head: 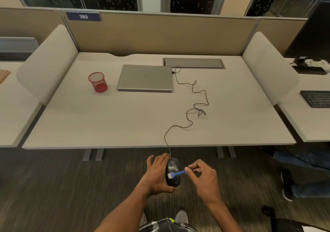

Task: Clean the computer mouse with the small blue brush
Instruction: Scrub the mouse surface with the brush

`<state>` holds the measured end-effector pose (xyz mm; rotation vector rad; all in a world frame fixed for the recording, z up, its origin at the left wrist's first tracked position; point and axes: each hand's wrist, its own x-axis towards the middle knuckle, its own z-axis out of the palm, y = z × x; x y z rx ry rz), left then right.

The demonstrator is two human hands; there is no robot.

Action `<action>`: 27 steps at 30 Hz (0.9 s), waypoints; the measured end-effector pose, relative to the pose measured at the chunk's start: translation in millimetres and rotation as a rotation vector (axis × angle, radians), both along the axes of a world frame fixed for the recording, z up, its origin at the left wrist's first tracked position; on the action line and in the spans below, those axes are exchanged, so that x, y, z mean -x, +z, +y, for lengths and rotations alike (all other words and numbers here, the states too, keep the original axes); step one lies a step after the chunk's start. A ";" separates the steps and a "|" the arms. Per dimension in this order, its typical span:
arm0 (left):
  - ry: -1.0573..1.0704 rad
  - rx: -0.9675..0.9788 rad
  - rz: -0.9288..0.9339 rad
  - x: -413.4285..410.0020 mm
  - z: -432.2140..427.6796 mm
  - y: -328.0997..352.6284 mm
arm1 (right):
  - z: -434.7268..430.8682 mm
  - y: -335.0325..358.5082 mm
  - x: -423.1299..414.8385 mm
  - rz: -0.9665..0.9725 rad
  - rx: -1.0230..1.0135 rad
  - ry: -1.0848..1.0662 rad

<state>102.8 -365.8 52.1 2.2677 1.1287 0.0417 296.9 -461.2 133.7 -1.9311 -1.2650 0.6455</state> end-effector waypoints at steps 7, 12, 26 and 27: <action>-0.005 0.012 -0.010 -1.4 -0.7 0.6 | 4.2 0.1 -9.8 -0.088 -0.024 -0.030; -0.023 0.002 0.019 -3.1 0.0 -1.1 | 7.8 -1.1 -4.1 -0.050 0.039 0.023; -0.026 -0.005 0.013 -6.4 -2.3 2.5 | 18.9 -0.3 -3.1 -0.066 -0.081 -0.051; -0.027 -0.001 0.024 -6.8 -2.0 2.9 | 20.7 1.6 -2.5 -0.021 -0.061 -0.025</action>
